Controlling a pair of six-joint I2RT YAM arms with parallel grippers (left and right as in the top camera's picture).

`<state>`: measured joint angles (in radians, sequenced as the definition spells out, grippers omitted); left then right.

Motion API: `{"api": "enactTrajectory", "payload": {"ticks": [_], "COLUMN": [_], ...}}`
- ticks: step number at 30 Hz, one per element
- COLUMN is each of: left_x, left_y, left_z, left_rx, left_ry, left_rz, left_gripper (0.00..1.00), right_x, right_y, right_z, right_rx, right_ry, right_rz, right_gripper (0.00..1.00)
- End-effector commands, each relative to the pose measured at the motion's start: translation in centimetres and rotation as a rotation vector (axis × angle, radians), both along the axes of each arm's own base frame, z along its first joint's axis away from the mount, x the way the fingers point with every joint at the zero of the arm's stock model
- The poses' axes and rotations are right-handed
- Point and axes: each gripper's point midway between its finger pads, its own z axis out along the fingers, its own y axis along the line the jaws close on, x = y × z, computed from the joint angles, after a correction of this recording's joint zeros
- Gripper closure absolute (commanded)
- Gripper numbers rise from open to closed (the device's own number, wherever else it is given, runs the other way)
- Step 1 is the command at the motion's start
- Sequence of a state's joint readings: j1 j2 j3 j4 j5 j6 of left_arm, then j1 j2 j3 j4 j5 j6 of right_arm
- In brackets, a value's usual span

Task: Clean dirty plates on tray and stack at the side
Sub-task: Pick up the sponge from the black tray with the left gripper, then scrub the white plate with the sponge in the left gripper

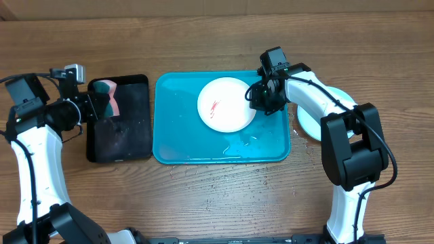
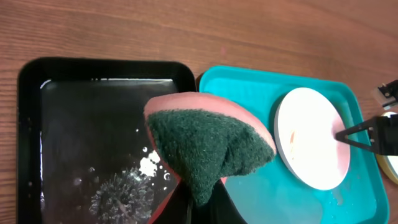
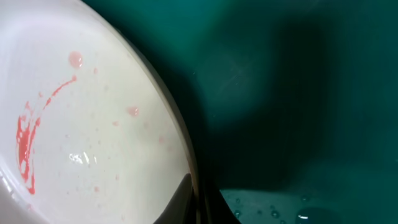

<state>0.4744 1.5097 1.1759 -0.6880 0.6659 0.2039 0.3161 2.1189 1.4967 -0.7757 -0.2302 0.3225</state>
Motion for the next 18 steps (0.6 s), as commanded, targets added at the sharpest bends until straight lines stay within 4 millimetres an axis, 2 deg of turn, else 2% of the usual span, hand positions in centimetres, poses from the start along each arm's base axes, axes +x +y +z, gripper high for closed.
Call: {"api": "enactTrajectory", "payload": {"ticks": [1,4,10,13,18], "left_x": [0.3,0.7,2.2,2.8,3.4], "left_y": [-1.2,-2.9,-8.7,-12.1,-18.2], "left_z": [0.0,-0.9,-1.9,-2.0,-2.5], "left_rx": [0.051,0.101,0.183,0.179,0.140], "left_ry": [0.038,0.082,0.106,0.095,0.075], "left_rz": [0.015,0.010,-0.037,-0.070,-0.135], "left_gripper": [0.96,0.96,0.96,0.96,0.96], "right_x": [-1.6,-2.3,-3.1,-3.4,-3.7], "right_y": [1.2,1.4,1.2,0.5,0.6], "right_z": [-0.6,-0.6,-0.8,-1.0,-1.0], "right_rx": [0.018,0.009,-0.013,-0.053,-0.061], "right_ry": [0.042,0.052,0.059,0.061,0.057], "right_rz": [0.075,0.115,0.201,0.229,0.277], "right_gripper": [0.96,0.96,0.96,0.96,0.96]}}
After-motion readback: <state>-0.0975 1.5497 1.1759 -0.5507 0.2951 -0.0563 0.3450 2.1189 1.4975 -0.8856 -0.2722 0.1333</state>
